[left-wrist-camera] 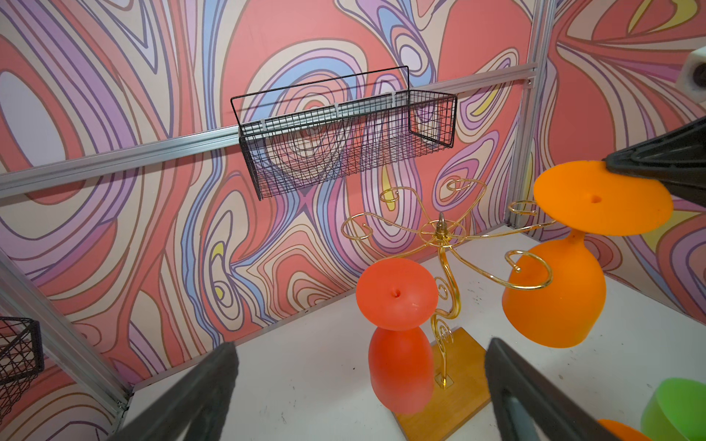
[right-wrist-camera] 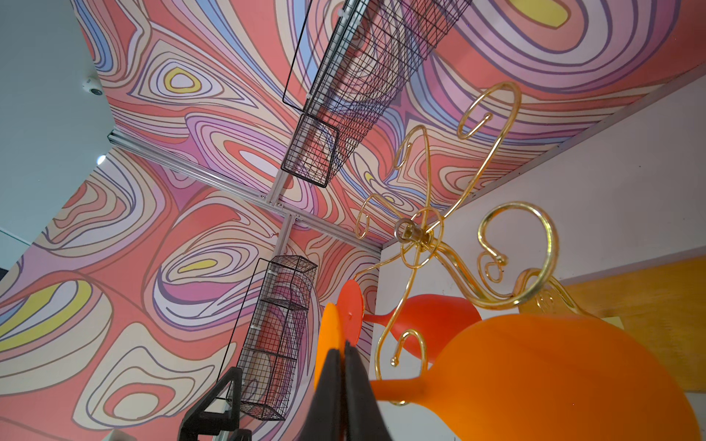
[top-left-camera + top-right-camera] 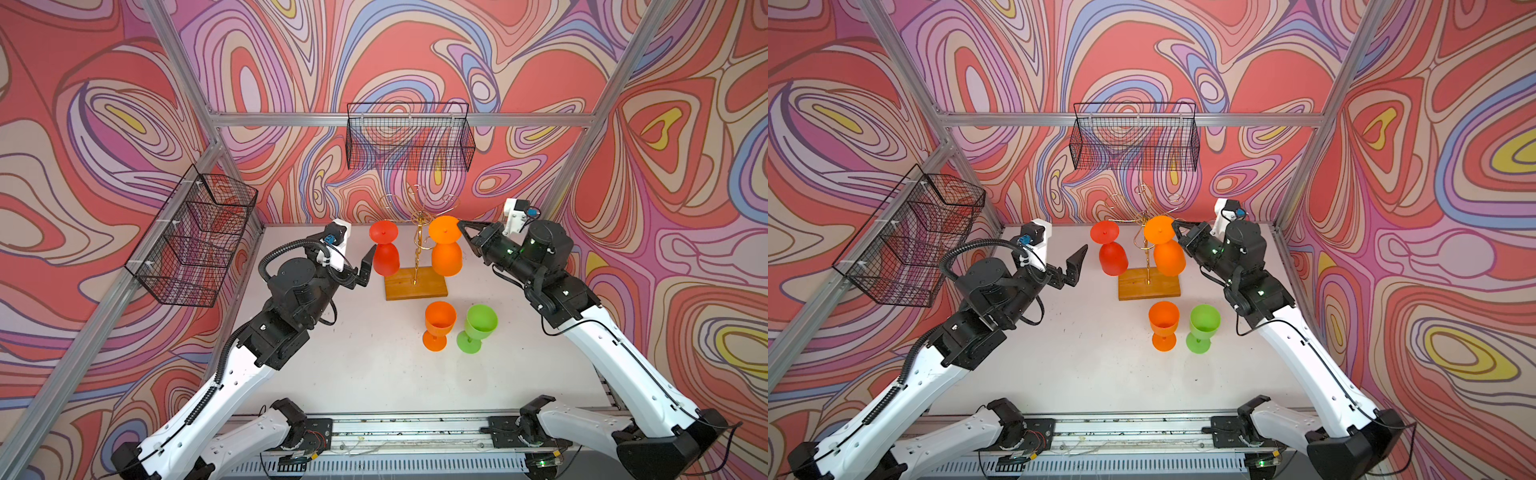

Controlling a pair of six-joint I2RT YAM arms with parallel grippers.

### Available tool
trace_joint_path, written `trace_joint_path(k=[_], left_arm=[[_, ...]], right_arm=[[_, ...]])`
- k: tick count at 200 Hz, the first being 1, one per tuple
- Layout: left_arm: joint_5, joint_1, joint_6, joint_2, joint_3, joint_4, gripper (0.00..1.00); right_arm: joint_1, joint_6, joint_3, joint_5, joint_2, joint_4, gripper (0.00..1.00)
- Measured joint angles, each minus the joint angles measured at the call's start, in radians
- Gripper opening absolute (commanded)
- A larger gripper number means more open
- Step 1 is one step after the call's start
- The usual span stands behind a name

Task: Take the wine glass off the wine glass rack
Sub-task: Pick up the wine glass from the wine glass rack.

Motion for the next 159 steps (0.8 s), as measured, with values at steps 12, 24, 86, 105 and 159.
trace_joint_path(k=[12,24,86,105,159], left_arm=[[0.002,0.000,0.000,0.000,0.000,0.000,1.00],[0.004,0.000,0.000,0.000,0.000,0.000,1.00],[0.030,0.000,-0.008,0.000,0.000,0.000,1.00],[0.045,0.000,-0.016,0.000,0.000,0.000,1.00],[0.065,0.000,-0.019,0.000,0.000,0.000,1.00]], right_arm=[[0.000,-0.004,0.011,-0.011,0.000,-0.019,0.00],[0.000,-0.010,0.029,-0.024,0.000,-0.038,0.00],[0.000,-0.027,0.098,-0.093,-0.002,-0.004,0.00],[0.000,-0.026,0.109,-0.119,0.000,0.022,0.00],[0.000,-0.025,0.156,-0.156,0.017,0.067,0.00]])
